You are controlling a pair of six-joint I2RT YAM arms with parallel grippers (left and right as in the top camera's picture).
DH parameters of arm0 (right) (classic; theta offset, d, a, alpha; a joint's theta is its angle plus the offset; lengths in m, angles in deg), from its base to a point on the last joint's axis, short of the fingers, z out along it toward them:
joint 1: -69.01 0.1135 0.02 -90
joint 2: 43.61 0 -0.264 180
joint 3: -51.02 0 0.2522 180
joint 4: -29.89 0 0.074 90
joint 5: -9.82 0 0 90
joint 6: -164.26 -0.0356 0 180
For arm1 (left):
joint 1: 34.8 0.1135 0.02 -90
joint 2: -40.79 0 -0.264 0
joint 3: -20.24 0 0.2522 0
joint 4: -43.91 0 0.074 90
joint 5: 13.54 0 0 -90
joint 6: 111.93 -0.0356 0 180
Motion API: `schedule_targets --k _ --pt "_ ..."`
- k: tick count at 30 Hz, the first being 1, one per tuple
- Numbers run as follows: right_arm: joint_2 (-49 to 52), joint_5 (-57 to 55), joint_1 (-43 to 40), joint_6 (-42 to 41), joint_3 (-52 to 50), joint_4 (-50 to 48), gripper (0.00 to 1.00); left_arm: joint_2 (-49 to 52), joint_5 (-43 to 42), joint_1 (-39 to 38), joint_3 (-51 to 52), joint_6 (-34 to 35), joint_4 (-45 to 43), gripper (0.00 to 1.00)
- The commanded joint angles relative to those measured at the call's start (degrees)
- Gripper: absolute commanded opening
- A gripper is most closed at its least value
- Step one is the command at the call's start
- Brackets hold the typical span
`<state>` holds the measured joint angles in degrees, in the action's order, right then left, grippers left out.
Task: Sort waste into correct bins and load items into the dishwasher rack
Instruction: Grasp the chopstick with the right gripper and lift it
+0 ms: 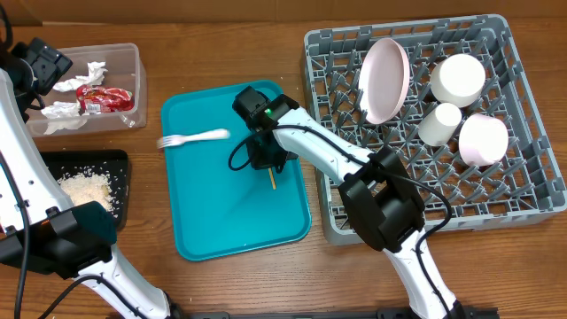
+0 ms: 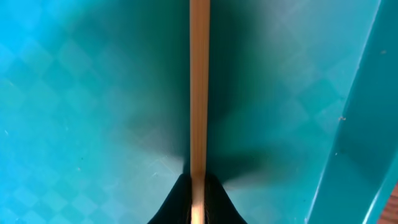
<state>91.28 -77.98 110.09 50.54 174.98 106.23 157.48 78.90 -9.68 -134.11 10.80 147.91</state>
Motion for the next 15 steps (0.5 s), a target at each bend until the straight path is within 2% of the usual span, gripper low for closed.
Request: schedule_targets --k 1,8,15 --pt "0.87 0.35 0.04 -0.04 1.99 1.95 0.04 0.42 0.72 -0.17 -0.11 0.70 -0.09 1.00" --pt "-0.13 -7.32 -0.17 0.11 13.79 12.59 0.04 0.42 0.72 -0.17 -0.11 0.70 -0.09 1.00" --pt "-0.20 -17.59 -2.84 0.09 29.77 21.77 0.04 0.42 0.72 -0.17 -0.11 0.70 -0.09 1.00"
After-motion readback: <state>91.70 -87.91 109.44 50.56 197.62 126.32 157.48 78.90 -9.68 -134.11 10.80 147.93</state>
